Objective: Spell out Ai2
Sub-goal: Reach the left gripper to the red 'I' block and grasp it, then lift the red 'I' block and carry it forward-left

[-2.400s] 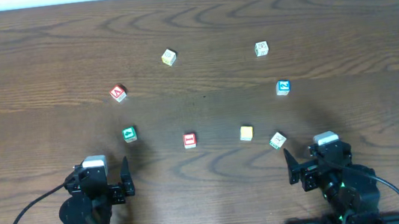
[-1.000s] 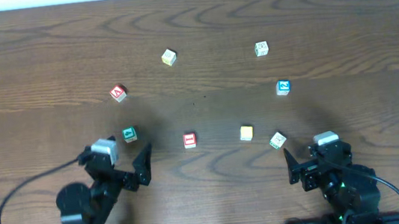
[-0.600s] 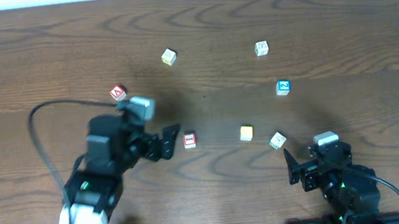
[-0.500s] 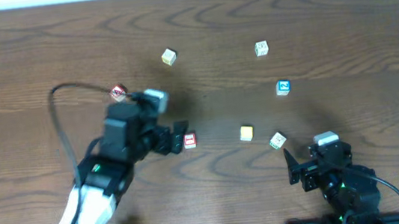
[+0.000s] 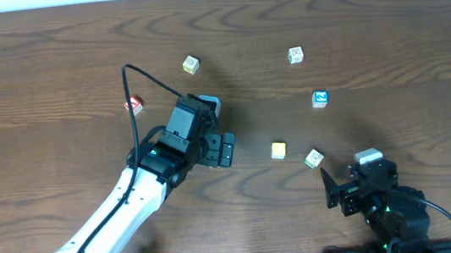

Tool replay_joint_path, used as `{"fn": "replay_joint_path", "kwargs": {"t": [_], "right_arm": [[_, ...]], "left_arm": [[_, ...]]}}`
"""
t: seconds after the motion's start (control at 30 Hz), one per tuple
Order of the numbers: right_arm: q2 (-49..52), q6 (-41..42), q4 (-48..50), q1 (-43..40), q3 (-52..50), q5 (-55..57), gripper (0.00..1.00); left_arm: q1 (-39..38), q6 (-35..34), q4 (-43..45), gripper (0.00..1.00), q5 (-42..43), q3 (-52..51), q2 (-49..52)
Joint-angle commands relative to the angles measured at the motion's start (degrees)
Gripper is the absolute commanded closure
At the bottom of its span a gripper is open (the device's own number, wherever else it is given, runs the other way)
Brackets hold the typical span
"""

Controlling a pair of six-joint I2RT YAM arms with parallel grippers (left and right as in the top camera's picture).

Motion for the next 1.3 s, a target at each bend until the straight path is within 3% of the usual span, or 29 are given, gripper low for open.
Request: {"fn": "replay_joint_path", "kwargs": {"t": [0.0, 0.2, 0.6, 1.0, 1.1, 1.27], "right_arm": [[-0.3, 0.1, -0.1, -0.4, -0.7, -0.4, 0.01], [-0.3, 0.1, -0.1, -0.4, -0.7, -0.4, 0.01], [-0.3, 0.1, -0.1, -0.4, -0.7, -0.4, 0.01], [-0.3, 0.1, -0.1, -0.4, -0.7, -0.4, 0.01], [-0.3, 0.1, -0.2, -0.4, -0.7, -0.4, 0.01], [-0.3, 0.1, -0.2, -0.4, -0.7, -0.4, 0.01]], "left_arm": [[-0.2, -0.8, -1.4, 0.05, 1.1, 1.0, 1.8], [-0.2, -1.9, -2.6, 0.05, 1.1, 1.0, 5.8], [-0.2, -16.6, -2.3, 0.0, 0.8, 1.0, 13.7], [-0.2, -18.8, -0.6, 0.3, 0.7, 1.0, 16.1], [-0.2, -18.8, -0.4, 0.41, 0.6, 1.0, 16.4], [-0.2, -18.8, -0.3, 0.49, 0.4, 1.0, 16.4]]}}
